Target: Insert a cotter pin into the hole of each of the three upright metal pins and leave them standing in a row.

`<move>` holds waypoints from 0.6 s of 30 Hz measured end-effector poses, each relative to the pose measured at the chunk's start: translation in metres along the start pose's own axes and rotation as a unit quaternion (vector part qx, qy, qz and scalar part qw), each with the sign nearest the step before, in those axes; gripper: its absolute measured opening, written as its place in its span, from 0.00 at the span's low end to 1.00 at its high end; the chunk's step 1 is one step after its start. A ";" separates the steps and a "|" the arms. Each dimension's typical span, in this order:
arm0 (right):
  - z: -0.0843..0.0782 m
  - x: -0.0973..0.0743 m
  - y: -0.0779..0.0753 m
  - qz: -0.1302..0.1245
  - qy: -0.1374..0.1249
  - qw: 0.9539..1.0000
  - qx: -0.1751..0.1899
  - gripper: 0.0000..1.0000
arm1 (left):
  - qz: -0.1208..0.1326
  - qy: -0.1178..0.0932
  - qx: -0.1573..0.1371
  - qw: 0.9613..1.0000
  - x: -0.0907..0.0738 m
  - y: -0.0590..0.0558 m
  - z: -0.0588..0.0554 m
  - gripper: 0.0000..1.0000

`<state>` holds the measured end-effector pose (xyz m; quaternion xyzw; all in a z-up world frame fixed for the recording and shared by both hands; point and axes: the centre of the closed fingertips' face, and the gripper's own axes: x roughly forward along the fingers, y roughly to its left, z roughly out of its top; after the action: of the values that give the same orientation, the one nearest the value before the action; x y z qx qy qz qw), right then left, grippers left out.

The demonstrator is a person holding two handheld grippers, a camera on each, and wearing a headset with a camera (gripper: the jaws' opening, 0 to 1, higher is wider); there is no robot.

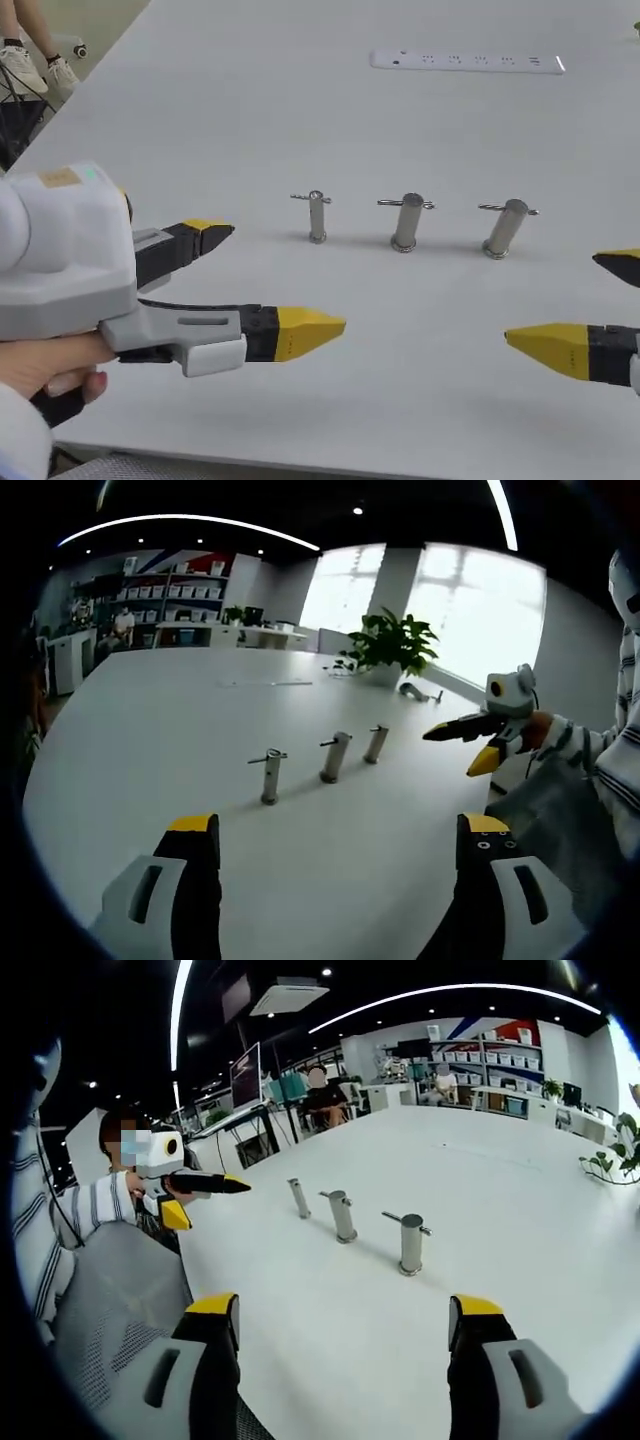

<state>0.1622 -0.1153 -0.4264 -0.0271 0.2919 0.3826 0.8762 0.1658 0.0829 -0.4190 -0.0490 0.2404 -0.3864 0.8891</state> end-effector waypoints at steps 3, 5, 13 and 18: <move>-0.004 -0.005 0.000 -0.010 0.010 1.000 0.009 0.89 | 0.000 0.014 0.008 1.000 0.000 0.000 -0.005 0.98; -0.005 -0.008 0.001 -0.013 0.011 1.000 0.019 0.92 | 0.000 0.020 0.009 1.000 0.000 -0.001 -0.008 0.98; -0.012 -0.008 0.005 -0.022 0.029 0.999 0.002 0.98 | -0.002 0.031 -0.005 0.999 0.001 -0.004 -0.019 0.99; -0.019 -0.004 0.006 -0.020 0.055 0.998 -0.004 0.98 | -0.004 0.039 -0.003 0.999 0.002 -0.007 -0.023 0.99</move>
<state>0.1471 -0.1188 -0.4387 -0.0573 0.3371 0.3640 0.8663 0.1515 0.0792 -0.4379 -0.0372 0.2761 -0.3906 0.8774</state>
